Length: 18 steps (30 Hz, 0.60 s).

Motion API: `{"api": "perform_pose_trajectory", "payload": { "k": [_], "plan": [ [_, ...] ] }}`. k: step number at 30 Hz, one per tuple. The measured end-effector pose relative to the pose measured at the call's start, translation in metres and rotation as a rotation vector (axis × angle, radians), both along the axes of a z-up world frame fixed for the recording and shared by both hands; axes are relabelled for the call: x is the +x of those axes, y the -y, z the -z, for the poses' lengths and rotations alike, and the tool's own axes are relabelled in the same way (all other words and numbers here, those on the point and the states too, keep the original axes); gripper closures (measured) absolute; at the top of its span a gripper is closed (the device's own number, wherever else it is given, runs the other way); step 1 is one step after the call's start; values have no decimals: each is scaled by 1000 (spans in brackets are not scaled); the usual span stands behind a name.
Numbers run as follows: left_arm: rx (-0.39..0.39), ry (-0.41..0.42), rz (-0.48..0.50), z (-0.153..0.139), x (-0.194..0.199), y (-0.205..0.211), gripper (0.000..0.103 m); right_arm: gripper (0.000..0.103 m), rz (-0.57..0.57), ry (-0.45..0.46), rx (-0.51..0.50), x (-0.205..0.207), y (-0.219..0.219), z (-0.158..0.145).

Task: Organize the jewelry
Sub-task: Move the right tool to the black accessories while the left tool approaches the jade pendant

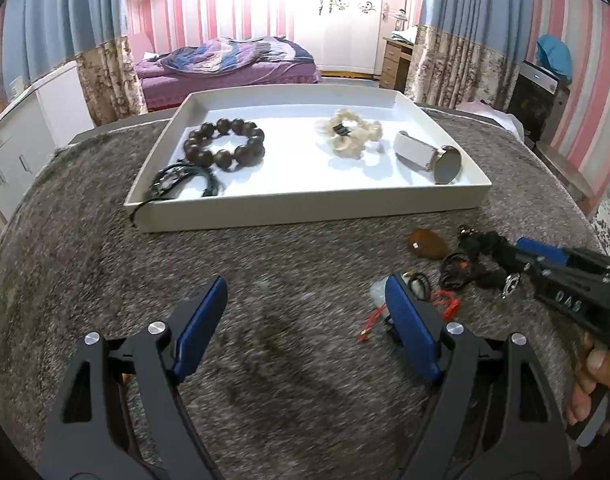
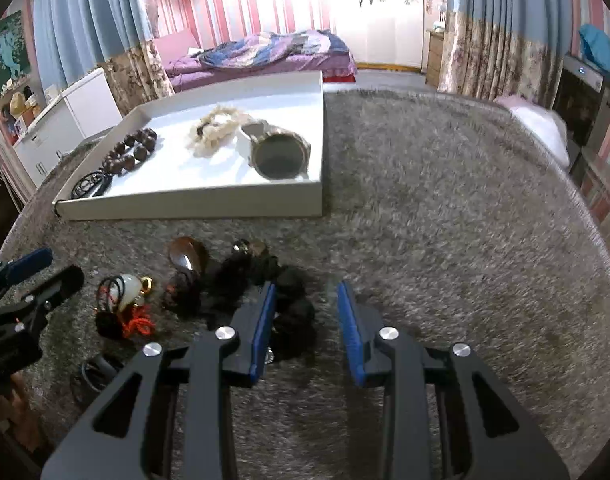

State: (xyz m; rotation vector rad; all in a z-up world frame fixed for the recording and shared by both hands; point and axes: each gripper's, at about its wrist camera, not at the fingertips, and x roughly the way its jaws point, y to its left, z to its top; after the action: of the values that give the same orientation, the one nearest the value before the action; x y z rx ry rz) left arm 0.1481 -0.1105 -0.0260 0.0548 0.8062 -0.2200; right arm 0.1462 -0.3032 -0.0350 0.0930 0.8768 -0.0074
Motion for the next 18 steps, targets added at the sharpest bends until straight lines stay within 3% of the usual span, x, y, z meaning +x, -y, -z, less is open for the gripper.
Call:
{"api": "perform_pose_trajectory", "payload": {
  "k": [10,18],
  "plan": [
    [-3,-37,62,11,12,28,27,71,-21,-4,8,5,0,4],
    [-35,-77,140,19,12,41,63,88,-47,-7,9,7,-3,3]
  ]
}}
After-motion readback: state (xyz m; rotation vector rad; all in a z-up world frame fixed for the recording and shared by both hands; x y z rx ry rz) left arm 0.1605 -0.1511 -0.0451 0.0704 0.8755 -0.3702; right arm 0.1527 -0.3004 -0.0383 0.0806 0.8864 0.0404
